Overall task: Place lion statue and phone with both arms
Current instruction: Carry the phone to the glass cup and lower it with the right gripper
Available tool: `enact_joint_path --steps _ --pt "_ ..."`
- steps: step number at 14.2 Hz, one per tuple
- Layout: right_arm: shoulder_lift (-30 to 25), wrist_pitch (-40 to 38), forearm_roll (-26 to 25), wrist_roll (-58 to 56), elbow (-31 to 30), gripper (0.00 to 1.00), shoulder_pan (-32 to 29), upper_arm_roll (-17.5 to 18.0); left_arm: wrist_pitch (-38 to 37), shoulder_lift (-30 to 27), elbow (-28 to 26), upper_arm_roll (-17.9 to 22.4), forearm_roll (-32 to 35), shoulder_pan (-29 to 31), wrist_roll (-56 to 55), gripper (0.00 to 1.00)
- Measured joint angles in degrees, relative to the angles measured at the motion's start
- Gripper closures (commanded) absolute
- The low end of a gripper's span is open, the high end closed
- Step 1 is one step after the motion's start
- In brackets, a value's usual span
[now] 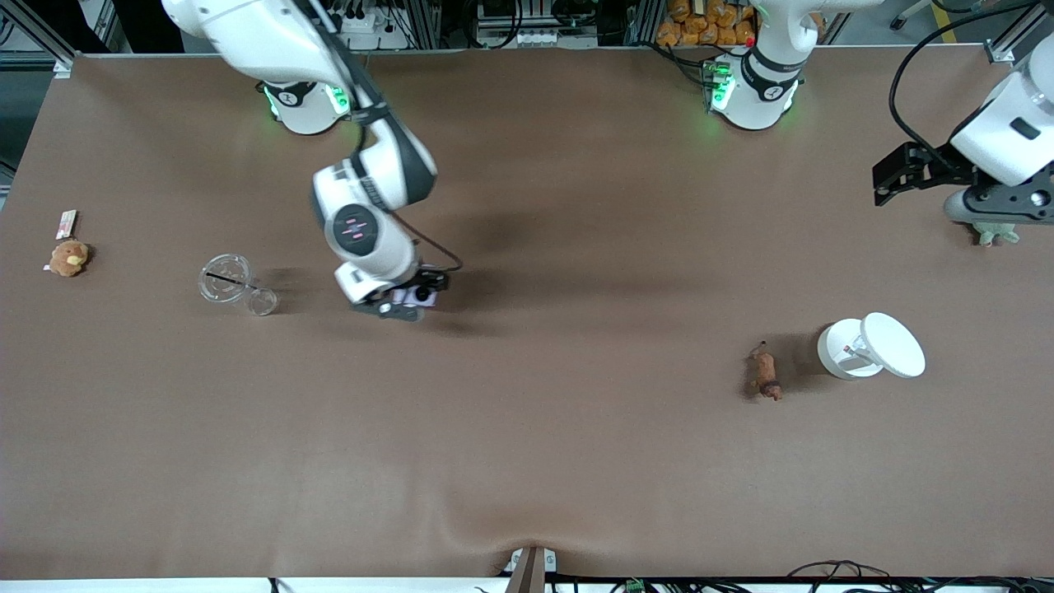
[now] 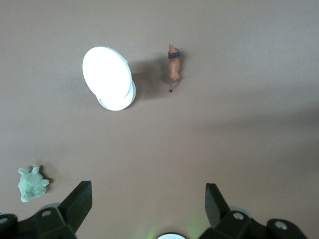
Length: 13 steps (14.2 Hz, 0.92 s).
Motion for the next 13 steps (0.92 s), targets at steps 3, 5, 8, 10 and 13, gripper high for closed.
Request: enact_joint_path --steps 3,5,8,10,13 --pt "-2.45 -0.19 0.00 -11.20 -4.73 1.00 -7.84 -0.17 -0.42 -0.03 0.61 0.08 -1.53 1.77 0.01 0.00" --pt "-2.63 0.95 0.00 -16.98 -7.72 1.00 -12.96 -0.28 -0.82 0.07 0.53 0.09 -1.74 2.04 0.07 0.00" --pt "-2.60 7.05 0.00 -19.41 -12.04 1.00 -15.45 -0.23 -0.90 0.74 0.45 0.02 -1.82 2.03 0.16 0.00" --pt "-2.23 10.94 0.00 -19.53 -13.81 1.00 -15.41 0.23 -0.90 1.38 0.43 -0.03 -1.83 2.03 0.17 0.00" --pt "-1.47 12.90 0.00 -19.54 -14.33 1.00 -15.35 0.58 -0.90 1.60 0.47 -0.04 -2.34 2.03 0.22 0.00"
